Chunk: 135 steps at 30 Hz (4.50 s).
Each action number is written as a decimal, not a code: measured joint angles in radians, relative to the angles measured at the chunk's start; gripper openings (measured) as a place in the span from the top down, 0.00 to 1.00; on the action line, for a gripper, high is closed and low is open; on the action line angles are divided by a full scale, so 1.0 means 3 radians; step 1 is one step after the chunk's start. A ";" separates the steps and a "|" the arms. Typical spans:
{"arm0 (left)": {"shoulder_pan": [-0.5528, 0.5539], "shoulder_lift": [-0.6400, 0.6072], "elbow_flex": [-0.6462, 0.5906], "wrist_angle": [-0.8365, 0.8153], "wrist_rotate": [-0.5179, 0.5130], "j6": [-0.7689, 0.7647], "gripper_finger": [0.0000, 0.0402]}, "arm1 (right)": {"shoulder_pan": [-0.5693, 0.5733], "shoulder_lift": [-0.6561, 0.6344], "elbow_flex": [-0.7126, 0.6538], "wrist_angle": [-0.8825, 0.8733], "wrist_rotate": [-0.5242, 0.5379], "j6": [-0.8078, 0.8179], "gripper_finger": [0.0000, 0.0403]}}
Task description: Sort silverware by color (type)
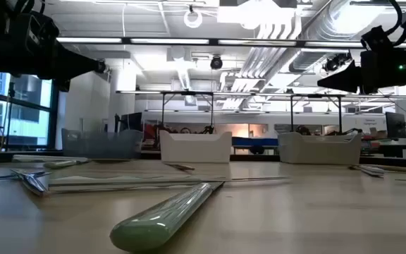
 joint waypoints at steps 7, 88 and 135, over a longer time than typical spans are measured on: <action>-0.0001 -0.0001 -0.0001 -0.0001 0.0000 0.0000 1.00 | 0.0000 0.0000 -0.0001 0.0000 0.0000 0.0000 1.00; 0.0001 0.0001 0.0000 0.0118 -0.0014 0.0379 1.00 | 0.0042 0.0043 0.0028 0.0658 -0.0634 0.0448 1.00; -0.0006 0.0363 0.0000 -0.0010 0.0085 0.0585 1.00 | 0.4103 0.4736 0.2920 -0.2810 -0.0723 0.6160 0.60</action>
